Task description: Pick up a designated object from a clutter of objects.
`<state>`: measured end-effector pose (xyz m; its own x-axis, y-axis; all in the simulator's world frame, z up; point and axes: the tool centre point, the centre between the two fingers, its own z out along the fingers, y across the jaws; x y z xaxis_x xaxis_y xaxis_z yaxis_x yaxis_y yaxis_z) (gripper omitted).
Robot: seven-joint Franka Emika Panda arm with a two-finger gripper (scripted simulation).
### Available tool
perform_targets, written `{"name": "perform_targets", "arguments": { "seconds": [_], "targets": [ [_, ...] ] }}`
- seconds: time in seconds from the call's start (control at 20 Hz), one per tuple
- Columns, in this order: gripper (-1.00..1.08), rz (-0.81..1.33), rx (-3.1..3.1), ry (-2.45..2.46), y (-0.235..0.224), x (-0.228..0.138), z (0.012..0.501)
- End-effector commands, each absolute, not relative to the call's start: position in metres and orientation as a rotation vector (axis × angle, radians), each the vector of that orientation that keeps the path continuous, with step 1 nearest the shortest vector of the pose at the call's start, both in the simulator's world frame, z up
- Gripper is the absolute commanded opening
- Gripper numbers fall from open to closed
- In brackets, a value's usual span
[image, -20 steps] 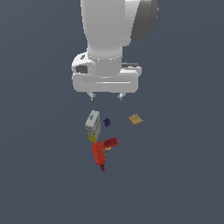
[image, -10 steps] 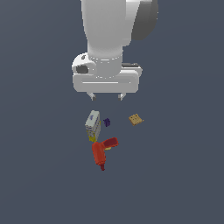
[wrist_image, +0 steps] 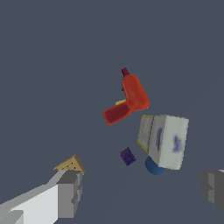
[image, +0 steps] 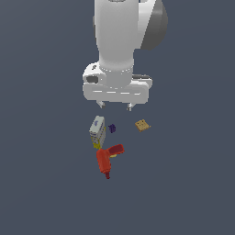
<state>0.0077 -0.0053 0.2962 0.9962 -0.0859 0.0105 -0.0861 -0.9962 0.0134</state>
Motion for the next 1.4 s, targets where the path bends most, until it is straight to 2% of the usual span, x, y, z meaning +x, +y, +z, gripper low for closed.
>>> {"name": "perform_targets", "arguments": {
  "seconds": [0.0,1.35],
  "targets": [
    [1.0,0.015,3.121,-0.184,0.0,0.007,0.288],
    [1.0,0.023,2.982,-0.923,0.082,-0.026,0.167]
  ]
}}
